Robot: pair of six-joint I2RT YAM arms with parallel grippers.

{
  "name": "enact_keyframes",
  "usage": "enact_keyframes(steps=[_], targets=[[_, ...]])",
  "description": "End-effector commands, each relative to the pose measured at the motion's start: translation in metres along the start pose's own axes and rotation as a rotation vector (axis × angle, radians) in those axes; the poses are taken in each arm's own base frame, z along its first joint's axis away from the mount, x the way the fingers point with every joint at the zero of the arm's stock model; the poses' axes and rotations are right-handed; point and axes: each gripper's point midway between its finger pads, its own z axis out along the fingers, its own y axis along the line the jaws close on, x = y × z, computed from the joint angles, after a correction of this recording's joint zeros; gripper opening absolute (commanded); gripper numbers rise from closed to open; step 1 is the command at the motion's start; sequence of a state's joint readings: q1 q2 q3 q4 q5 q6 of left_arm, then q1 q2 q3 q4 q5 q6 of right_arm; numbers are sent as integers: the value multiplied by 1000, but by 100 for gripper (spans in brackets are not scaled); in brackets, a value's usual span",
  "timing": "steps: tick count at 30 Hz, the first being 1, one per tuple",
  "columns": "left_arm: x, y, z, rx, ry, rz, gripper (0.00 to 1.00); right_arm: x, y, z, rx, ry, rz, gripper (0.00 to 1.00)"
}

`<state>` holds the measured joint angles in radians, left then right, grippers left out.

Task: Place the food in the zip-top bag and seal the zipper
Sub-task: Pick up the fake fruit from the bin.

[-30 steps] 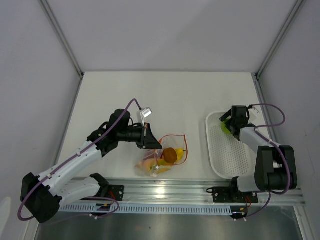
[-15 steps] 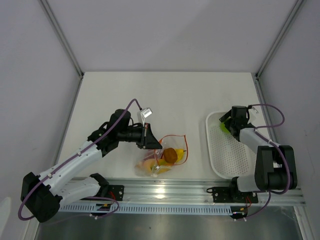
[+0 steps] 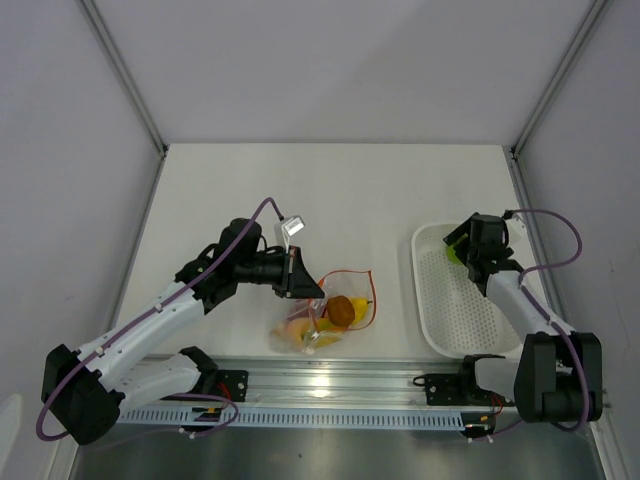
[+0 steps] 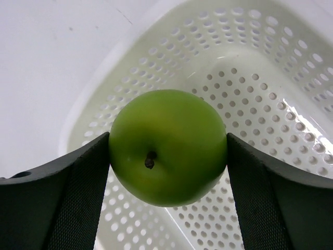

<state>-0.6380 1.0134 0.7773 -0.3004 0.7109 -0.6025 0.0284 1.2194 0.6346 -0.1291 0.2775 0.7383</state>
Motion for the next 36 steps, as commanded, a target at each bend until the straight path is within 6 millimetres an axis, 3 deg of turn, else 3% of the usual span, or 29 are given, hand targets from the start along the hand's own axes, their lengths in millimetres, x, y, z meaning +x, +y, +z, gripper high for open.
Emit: enact_keyframes(steps=[1,5,8,9,12,16,25,28,36], targets=[[-4,-5,-4,25,-23,14,1,-9,1,-18,-38,-25,-25,13],[-4,-6,-3,30,-23,9,1,-10,11,-40,-126,-19,-51,8],[-5,-8,-3,35,-25,8,0,-7,30,-61,-270,8,-92,7],[-5,-7,-3,35,-24,6,1,-1,45,-74,-373,49,-113,7],[-6,-8,-2,38,-23,4,1,10,66,-93,-528,105,-166,7],[-5,-7,-1,35,-22,-3,1,38,98,-135,-819,258,-247,2],[-6,-6,0,38,-21,-13,1,80,155,-233,-1213,259,-534,5],[-6,-7,0,40,-21,-12,0,95,163,-253,-1283,284,-589,6],[-9,-12,-3,41,-30,-5,1,111,170,-288,-1398,295,-629,6]])
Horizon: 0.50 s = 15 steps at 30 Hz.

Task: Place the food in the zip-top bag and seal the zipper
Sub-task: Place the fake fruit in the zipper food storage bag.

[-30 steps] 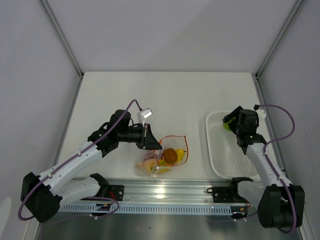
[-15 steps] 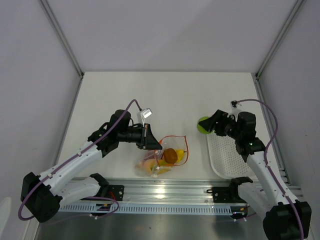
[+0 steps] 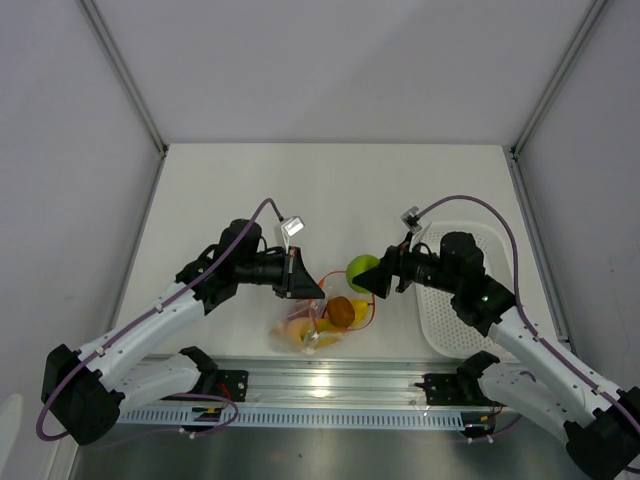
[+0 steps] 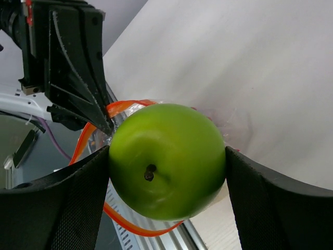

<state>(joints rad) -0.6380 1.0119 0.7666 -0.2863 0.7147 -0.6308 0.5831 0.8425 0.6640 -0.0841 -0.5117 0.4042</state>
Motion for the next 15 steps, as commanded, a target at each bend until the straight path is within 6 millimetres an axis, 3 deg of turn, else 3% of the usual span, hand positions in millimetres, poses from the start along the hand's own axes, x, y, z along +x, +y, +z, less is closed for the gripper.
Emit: enact_keyframes(steps=[1,5,15], targets=[[-10,-12,-4,36,-28,19,1,-25,27,-3,-75,-70,-92,6],[-15,-18,-6,43,-38,26,0,-12,48,-1,-158,-23,-121,6],[-30,-50,-16,121,-72,12,1,10,71,5,-241,46,-160,6]])
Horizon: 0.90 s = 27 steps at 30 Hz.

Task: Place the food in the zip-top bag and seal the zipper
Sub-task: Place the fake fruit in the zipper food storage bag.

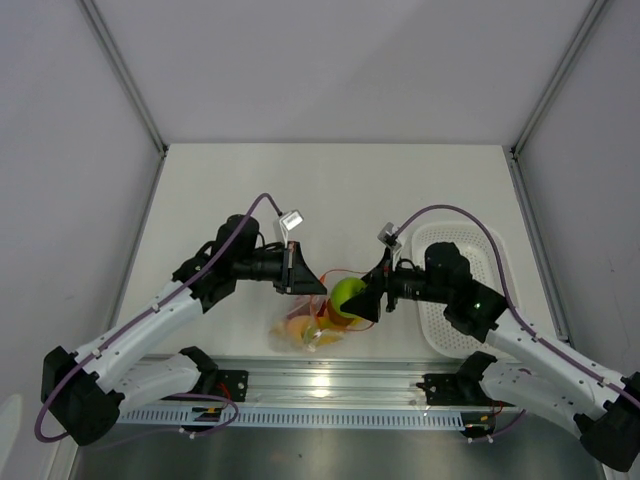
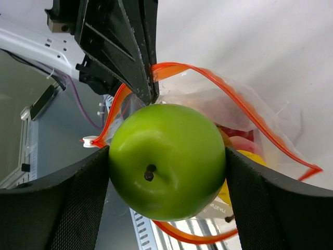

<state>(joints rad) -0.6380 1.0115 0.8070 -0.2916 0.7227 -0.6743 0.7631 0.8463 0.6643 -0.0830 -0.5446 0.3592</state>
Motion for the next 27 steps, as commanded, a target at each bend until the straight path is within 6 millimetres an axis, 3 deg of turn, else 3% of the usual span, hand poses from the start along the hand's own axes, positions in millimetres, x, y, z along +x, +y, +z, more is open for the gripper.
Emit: enact_keyframes(steps=[1,8,11,12,14,15,16,27], targets=[[-21,-39,-12,110,-57,33,1,-25,21,1,-60,-58,-88,6],[-22,-57,-14,172,-56,7,1,-18,23,9,-74,-36,-89,13],[-21,-60,-13,185,-48,0,1,-15,23,13,-74,-23,-90,36],[-21,-60,-13,187,-50,1,1,-13,20,15,-64,-14,-83,54],[-20,-58,-12,181,-48,-5,1,-10,22,17,-67,-4,-81,70],[-20,-57,-11,180,-45,-7,1,-10,23,18,-70,-2,-82,94],[-20,-57,-10,181,-44,-8,1,-10,22,18,-63,-5,-81,99],[-16,-51,-8,172,-41,-19,0,-35,11,-8,109,-105,-74,99]])
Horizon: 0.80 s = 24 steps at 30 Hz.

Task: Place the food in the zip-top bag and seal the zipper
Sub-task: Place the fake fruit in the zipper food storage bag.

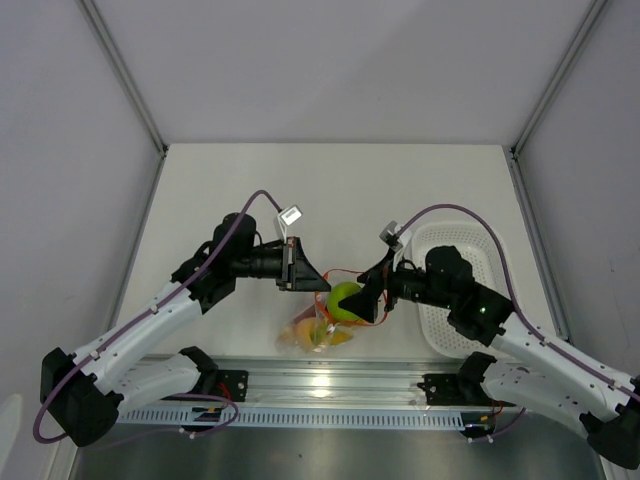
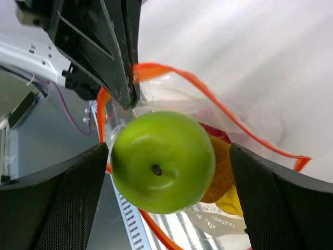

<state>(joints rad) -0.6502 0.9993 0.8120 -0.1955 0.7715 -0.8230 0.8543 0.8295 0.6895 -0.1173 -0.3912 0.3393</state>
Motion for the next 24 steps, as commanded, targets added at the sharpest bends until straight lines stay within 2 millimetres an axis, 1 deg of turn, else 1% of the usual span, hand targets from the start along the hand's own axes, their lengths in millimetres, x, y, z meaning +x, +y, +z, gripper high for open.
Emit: enact_keyframes(steps=[1,2,5,7,11,12,13,16,19,22,24], targets=[[-6,-23,-4,75,-18,50,1,-36,6,-12,52,-87,-28,99],[-7,-24,-4,77,-20,53,1,-34,0,-12,84,-71,-17,99],[-6,-23,-4,77,-19,53,0,-40,-7,-14,146,-72,-2,99],[-5,-23,-5,77,-17,54,1,-41,-18,-18,220,-72,9,99],[-4,-22,-5,74,-16,54,1,-50,-40,-32,374,-93,24,100],[-3,-22,-6,73,-15,52,0,-45,-47,-35,413,-75,34,99],[-4,-22,-6,75,-17,58,1,-44,-58,-42,481,-73,43,99],[-2,-21,-6,73,-13,55,0,-39,-72,-53,568,-68,56,99],[-2,-22,-6,75,-15,58,1,-32,-78,-64,613,-83,84,99],[-1,-20,-5,77,-12,57,1,-19,-84,-65,620,-63,109,99],[-1,-19,-5,77,-12,55,1,-7,-82,-58,571,-7,136,97]])
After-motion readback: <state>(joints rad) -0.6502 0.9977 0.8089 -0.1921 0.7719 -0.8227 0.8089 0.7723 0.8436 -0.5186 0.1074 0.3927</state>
